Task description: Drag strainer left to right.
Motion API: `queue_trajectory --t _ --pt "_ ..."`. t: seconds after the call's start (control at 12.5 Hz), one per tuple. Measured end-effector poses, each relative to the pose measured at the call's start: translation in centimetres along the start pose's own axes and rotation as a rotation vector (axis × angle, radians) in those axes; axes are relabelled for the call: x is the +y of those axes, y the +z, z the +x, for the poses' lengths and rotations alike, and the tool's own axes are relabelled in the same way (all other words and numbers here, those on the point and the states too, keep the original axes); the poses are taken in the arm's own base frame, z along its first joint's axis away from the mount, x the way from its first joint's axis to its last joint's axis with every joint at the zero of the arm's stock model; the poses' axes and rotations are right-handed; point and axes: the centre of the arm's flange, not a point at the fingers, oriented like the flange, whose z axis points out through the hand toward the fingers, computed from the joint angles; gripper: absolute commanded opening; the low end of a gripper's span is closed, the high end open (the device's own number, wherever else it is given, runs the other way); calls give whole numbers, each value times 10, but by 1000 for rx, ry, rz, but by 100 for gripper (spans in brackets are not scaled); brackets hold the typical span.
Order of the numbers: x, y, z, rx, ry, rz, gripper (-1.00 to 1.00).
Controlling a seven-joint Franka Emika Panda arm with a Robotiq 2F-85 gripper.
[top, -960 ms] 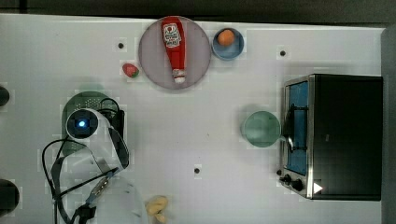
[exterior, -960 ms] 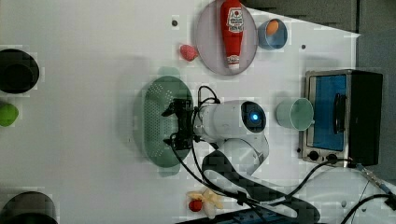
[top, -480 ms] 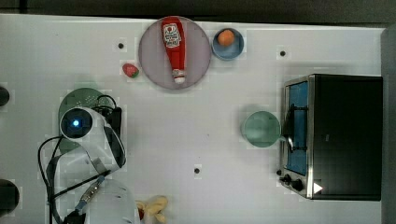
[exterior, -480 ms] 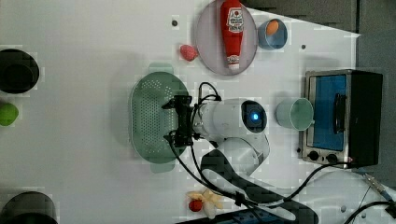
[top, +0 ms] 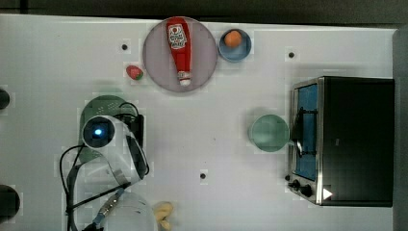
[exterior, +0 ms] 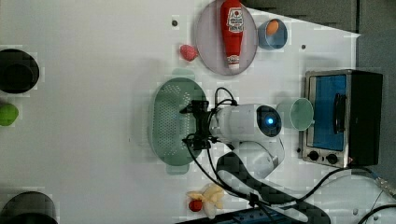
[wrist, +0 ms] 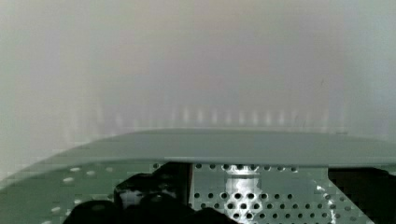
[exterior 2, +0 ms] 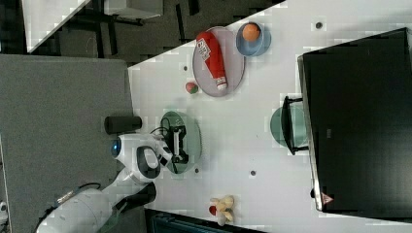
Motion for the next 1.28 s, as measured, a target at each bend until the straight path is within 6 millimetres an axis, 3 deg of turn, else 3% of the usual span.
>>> queue_trajectory --t 0.24,0.72,1.28 --pt "-13 -13 36 -7 8 9 100" --pt "-32 -22 131 23 12 24 100" --pt "-27 -22 221 70 -58 -7 100"
